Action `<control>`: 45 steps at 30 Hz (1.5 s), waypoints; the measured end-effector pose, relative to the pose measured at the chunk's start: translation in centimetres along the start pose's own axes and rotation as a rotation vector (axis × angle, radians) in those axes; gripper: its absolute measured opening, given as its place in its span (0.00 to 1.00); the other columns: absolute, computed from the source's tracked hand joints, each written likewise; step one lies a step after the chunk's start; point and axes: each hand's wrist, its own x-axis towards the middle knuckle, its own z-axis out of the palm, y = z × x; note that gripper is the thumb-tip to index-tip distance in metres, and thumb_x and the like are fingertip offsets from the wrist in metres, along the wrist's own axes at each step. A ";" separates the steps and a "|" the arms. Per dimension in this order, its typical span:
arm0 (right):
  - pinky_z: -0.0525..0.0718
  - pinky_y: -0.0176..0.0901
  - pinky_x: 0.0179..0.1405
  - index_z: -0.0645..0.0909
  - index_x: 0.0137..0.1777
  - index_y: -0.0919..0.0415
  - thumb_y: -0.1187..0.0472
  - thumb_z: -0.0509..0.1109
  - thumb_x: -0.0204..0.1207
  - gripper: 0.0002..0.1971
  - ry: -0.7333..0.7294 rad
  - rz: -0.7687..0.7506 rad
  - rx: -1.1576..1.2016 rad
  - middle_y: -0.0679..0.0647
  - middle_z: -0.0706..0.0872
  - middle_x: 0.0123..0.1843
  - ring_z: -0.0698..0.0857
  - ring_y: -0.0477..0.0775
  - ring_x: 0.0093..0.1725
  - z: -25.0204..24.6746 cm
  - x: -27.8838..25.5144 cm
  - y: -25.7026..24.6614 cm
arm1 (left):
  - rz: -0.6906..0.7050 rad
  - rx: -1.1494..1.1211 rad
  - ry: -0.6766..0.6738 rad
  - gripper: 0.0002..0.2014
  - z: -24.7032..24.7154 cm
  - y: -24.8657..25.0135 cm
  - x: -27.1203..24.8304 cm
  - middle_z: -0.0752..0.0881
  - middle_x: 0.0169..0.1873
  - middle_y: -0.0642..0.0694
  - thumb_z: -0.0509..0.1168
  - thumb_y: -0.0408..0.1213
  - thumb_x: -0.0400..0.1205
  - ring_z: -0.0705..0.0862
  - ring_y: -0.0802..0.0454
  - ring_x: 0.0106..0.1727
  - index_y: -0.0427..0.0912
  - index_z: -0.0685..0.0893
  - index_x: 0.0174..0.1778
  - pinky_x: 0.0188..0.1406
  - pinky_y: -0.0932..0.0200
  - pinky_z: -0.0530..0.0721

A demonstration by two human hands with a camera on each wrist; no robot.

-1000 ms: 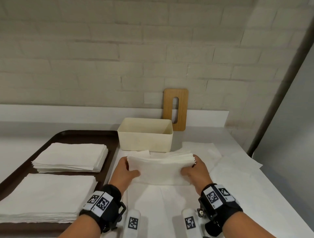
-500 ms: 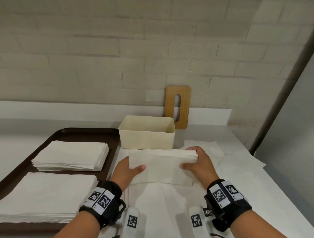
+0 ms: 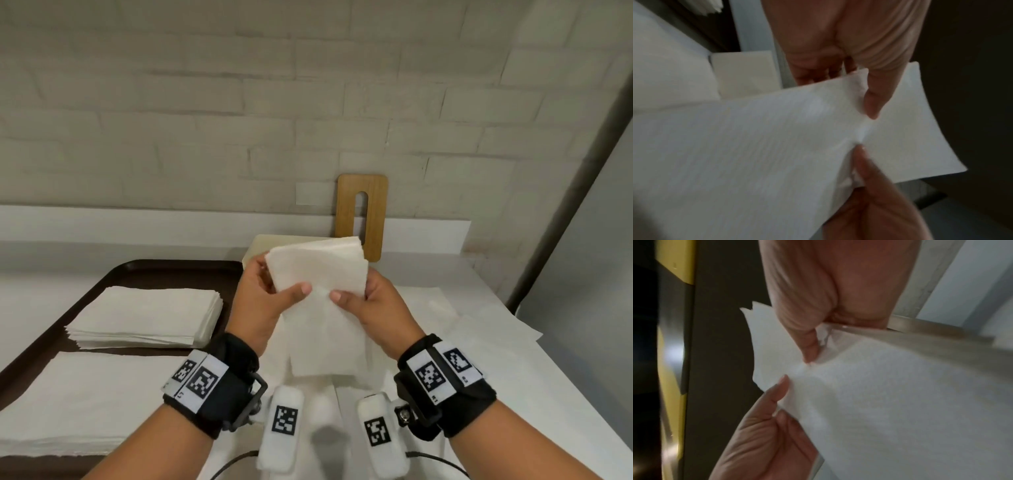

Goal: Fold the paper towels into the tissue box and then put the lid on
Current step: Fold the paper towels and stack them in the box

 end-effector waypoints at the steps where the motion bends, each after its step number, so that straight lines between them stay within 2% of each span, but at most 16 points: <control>1: 0.86 0.51 0.57 0.79 0.58 0.49 0.71 0.70 0.75 0.17 0.008 0.000 0.049 0.56 0.88 0.59 0.87 0.54 0.57 0.2 -0.1 0.2 | -0.063 -0.002 -0.022 0.30 -0.1 -0.7 -0.2 0.85 0.56 0.43 0.76 0.31 0.64 0.86 0.48 0.56 0.44 0.75 0.62 0.49 0.53 0.87; 4: 0.86 0.52 0.58 0.79 0.57 0.51 0.74 0.76 0.67 0.23 0.051 0.057 0.137 0.56 0.87 0.58 0.86 0.56 0.58 0.9 -0.2 1.4 | -0.157 0.160 -0.078 0.29 -0.3 -2.7 -1.0 0.85 0.59 0.44 0.73 0.39 0.67 0.84 0.45 0.61 0.45 0.75 0.65 0.58 0.44 0.84; 8: 0.86 0.58 0.58 0.81 0.51 0.50 0.74 0.78 0.63 0.22 0.086 0.107 0.124 0.56 0.88 0.53 0.86 0.60 0.57 1.6 -0.5 2.7 | -0.167 0.279 -0.050 0.16 -0.1 -4.0 -1.6 0.84 0.57 0.46 0.65 0.30 0.78 0.82 0.46 0.61 0.48 0.75 0.60 0.61 0.46 0.82; 11: 0.87 0.53 0.54 0.82 0.49 0.50 0.76 0.78 0.62 0.22 0.090 0.061 0.179 0.54 0.89 0.49 0.87 0.57 0.55 1.8 -0.3 2.2 | -0.123 0.256 -0.073 0.22 0.1 -3.3 -1.5 0.84 0.58 0.45 0.68 0.33 0.76 0.83 0.47 0.61 0.45 0.74 0.65 0.60 0.47 0.84; 14: 0.88 0.51 0.53 0.81 0.56 0.52 0.71 0.80 0.55 0.28 0.075 0.011 0.217 0.53 0.89 0.53 0.88 0.53 0.55 1.7 0.3 1.6 | -0.078 0.232 -0.101 0.33 0.0 -2.8 -1.1 0.83 0.60 0.44 0.75 0.41 0.66 0.84 0.49 0.61 0.44 0.73 0.68 0.56 0.51 0.86; 18: 0.88 0.58 0.53 0.83 0.54 0.60 0.74 0.76 0.66 0.18 0.140 0.022 0.338 0.60 0.90 0.52 0.89 0.62 0.53 1.4 0.7 1.3 | -0.133 0.347 -0.090 0.32 -0.2 -3.0 -1.2 0.83 0.56 0.48 0.77 0.27 0.67 0.83 0.53 0.58 0.44 0.72 0.65 0.49 0.60 0.86; 21: 0.90 0.49 0.44 0.83 0.48 0.58 0.76 0.71 0.69 0.14 0.179 -0.012 0.456 0.55 0.91 0.45 0.90 0.55 0.45 0.1 1.1 0.8 | -0.243 0.536 -0.173 0.25 -1.4 -3.5 -1.6 0.87 0.54 0.49 0.78 0.32 0.67 0.85 0.51 0.56 0.44 0.80 0.59 0.57 0.51 0.85; 23: 0.86 0.42 0.36 0.80 0.45 0.57 0.77 0.73 0.65 0.15 0.200 -0.011 0.413 0.53 0.88 0.41 0.88 0.52 0.40 -1.5 1.4 0.7 | -0.270 0.580 -0.134 0.15 -2.6 -3.6 -1.8 0.88 0.48 0.47 0.77 0.33 0.70 0.86 0.49 0.51 0.42 0.83 0.50 0.52 0.55 0.85; 25: 0.84 0.42 0.35 0.78 0.41 0.58 0.80 0.72 0.63 0.16 0.185 0.016 0.269 0.53 0.86 0.39 0.85 0.53 0.38 -3.2 1.5 1.2 | -0.267 0.423 0.018 0.10 -3.6 -3.4 -1.7 0.87 0.45 0.44 0.75 0.30 0.71 0.85 0.45 0.48 0.41 0.82 0.44 0.42 0.56 0.84; 28: 0.84 0.50 0.44 0.80 0.40 0.61 0.85 0.69 0.64 0.17 0.139 0.106 0.069 0.57 0.87 0.40 0.84 0.58 0.42 -4.4 1.1 2.7 | -0.260 0.135 0.150 0.11 -4.3 -2.8 -1.4 0.85 0.43 0.44 0.70 0.23 0.73 0.84 0.48 0.44 0.42 0.79 0.44 0.36 0.59 0.81; 31: 0.84 0.55 0.48 0.81 0.43 0.58 0.84 0.67 0.61 0.20 0.138 0.223 0.032 0.57 0.87 0.43 0.85 0.60 0.44 -4.2 0.6 4.9 | -0.266 0.109 0.101 0.17 -3.9 -3.3 -1.2 0.83 0.45 0.44 0.65 0.15 0.73 0.82 0.47 0.45 0.44 0.78 0.44 0.39 0.56 0.82; 33: 0.84 0.56 0.47 0.80 0.46 0.58 0.77 0.68 0.51 0.22 0.145 0.281 0.034 0.60 0.86 0.45 0.85 0.63 0.46 -3.7 0.2 6.3 | -0.313 0.130 0.063 0.23 -3.9 -4.5 -1.3 0.81 0.48 0.43 0.62 0.11 0.70 0.81 0.45 0.49 0.45 0.77 0.47 0.42 0.55 0.82; 35: 0.85 0.56 0.48 0.80 0.50 0.59 0.72 0.65 0.45 0.28 0.143 0.307 0.039 0.62 0.87 0.48 0.86 0.64 0.49 -3.3 0.0 7.3 | -0.356 0.166 0.053 0.25 -3.7 -5.4 -1.7 0.82 0.51 0.38 0.64 0.13 0.65 0.82 0.40 0.53 0.41 0.77 0.54 0.46 0.50 0.85; 37: 0.83 0.48 0.39 0.81 0.45 0.60 0.71 0.64 0.45 0.24 0.168 0.313 0.035 0.60 0.86 0.42 0.84 0.60 0.42 -3.2 0.1 7.5 | -0.374 0.198 0.044 0.28 -3.5 -5.9 -1.9 0.84 0.53 0.35 0.65 0.20 0.60 0.83 0.37 0.57 0.37 0.79 0.58 0.52 0.46 0.86; 41: 0.72 0.40 0.31 0.73 0.33 0.60 0.72 0.61 0.45 0.14 0.176 0.262 0.055 0.55 0.77 0.32 0.75 0.54 0.34 -3.2 0.5 6.5 | -0.311 0.186 0.054 0.18 -3.2 -5.1 -1.7 0.84 0.43 0.39 0.63 0.14 0.66 0.84 0.48 0.44 0.38 0.79 0.46 0.33 0.66 0.85; 45: 0.76 0.43 0.34 0.75 0.38 0.55 0.72 0.61 0.45 0.19 0.161 0.264 0.033 0.54 0.79 0.36 0.78 0.56 0.38 -3.4 0.4 6.9 | -0.346 0.132 0.026 0.25 -3.6 -5.3 -1.5 0.82 0.47 0.38 0.63 0.23 0.54 0.83 0.46 0.47 0.40 0.76 0.48 0.36 0.61 0.86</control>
